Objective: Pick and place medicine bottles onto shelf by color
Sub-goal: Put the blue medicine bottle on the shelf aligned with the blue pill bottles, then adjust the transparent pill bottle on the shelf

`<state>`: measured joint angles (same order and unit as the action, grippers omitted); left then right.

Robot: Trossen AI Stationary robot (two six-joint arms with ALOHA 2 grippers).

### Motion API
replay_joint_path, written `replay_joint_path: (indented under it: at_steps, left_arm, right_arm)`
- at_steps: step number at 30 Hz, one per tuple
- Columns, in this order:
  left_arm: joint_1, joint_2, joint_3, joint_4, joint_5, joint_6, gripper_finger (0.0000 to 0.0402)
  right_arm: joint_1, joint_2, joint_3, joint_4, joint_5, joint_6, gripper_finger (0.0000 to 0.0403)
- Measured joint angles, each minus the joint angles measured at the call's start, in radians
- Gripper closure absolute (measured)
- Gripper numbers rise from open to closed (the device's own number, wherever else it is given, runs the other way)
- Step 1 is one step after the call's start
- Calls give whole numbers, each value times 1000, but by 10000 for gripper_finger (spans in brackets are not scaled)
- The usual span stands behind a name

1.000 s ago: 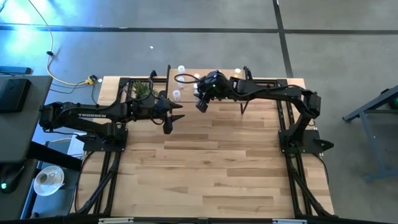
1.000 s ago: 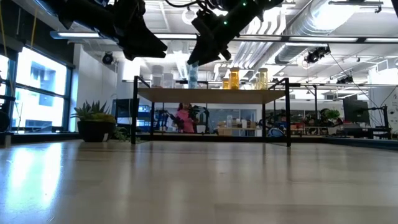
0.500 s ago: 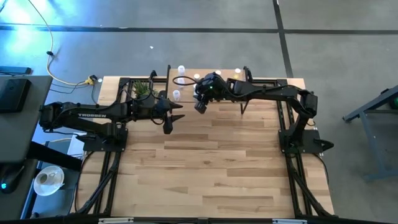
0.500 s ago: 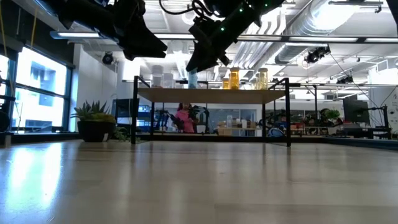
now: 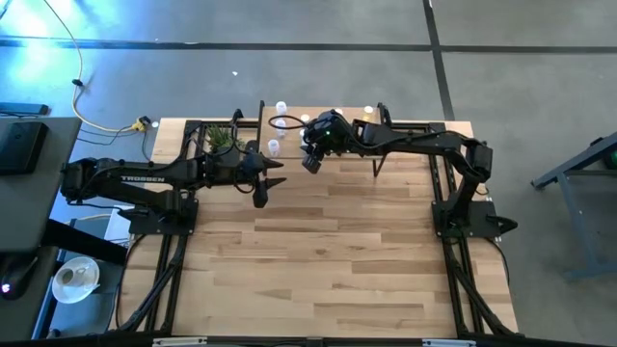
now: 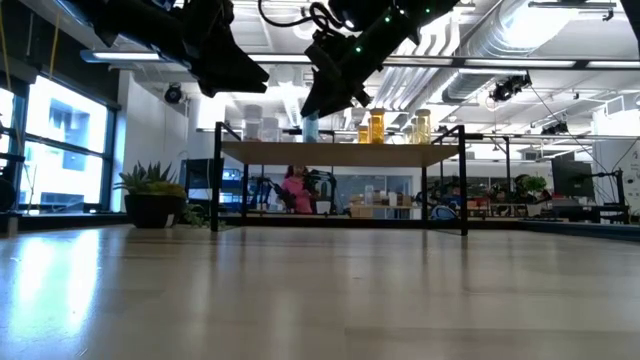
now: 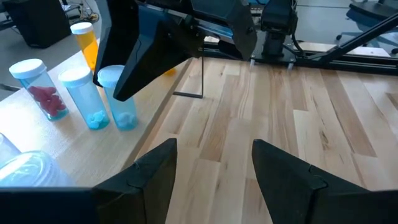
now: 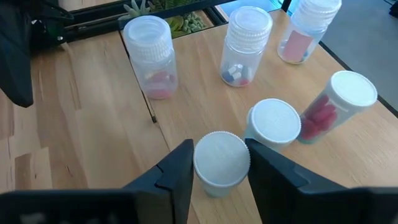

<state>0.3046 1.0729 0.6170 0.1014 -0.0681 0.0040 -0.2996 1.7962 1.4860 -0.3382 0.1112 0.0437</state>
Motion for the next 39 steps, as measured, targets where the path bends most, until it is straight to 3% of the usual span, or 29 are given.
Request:
replay_joint_path:
  at_steps: [13,30,39]
  left_arm:
    - [0,0,0,-2,0,0,202]
    - [-1,0,0,-8,0,0,202]
    - [-12,0,0,-24,31,10,202]
  right_arm:
    - [0,-1,0,15,0,0,224]
    - [21,-103,0,-5,-11,-3,219]
    - [111,-227,0,-197,-14,-104,219]
